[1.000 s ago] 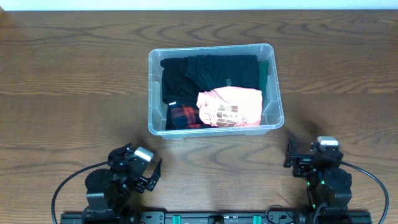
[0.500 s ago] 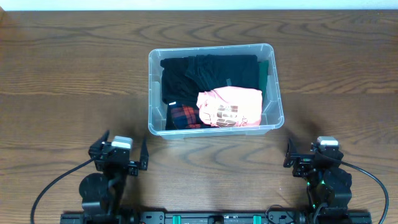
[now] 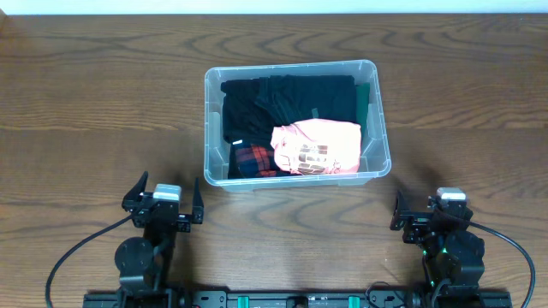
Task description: Pack container
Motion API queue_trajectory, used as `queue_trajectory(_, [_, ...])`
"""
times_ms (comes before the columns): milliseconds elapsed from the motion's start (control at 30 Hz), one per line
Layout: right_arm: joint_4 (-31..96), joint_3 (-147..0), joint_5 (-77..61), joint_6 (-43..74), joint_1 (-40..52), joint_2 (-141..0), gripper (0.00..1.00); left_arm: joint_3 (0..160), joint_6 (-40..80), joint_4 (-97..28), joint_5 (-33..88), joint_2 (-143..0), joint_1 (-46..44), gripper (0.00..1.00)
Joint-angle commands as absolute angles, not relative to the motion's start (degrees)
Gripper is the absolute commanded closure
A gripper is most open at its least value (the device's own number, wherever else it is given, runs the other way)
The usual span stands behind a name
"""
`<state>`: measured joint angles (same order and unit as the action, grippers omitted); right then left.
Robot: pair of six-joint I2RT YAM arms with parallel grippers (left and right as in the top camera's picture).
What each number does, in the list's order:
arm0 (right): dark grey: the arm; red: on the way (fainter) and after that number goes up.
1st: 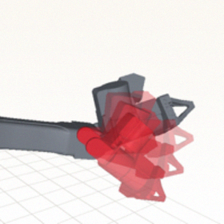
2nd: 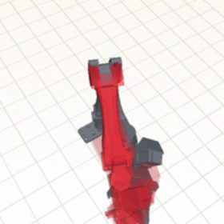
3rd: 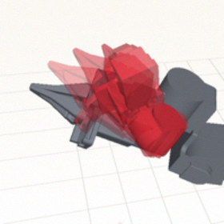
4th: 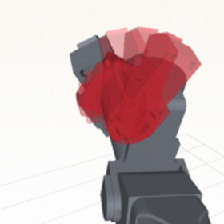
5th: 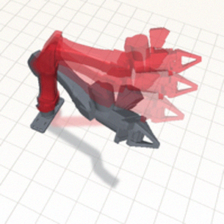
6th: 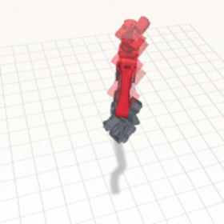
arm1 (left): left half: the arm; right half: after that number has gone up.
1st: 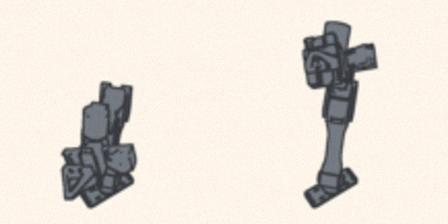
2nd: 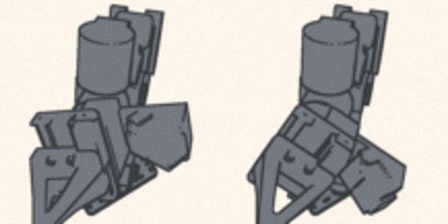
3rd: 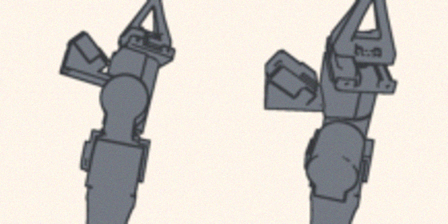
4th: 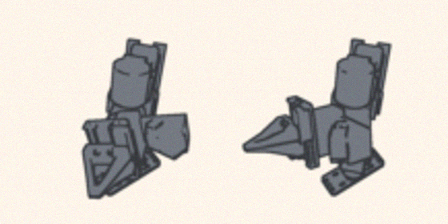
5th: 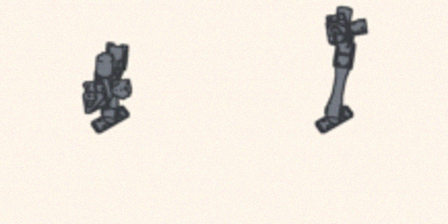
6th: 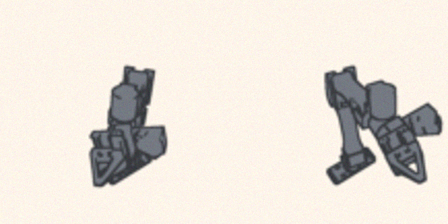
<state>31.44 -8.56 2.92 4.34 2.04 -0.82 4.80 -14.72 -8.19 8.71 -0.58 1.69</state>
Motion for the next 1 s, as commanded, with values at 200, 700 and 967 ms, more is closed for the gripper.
queue_trajectory(200, [31.3,-8.4,2.7,5.1,1.7,-0.3,0.01,1.9,-13.0,-7.1,8.1,-0.1,1.4,0.02])
queue_trajectory(700, [31.3,-8.4,2.7,5.1,1.7,-0.3,0.01,1.9,-13.0,-7.1,7.9,-0.2,1.4,0.02])
queue_trajectory(967, [31.3,-8.4,2.7,5.1,1.7,-0.3,0.01,1.9,-13.0,-7.1,7.9,-0.2,1.4,0.02])
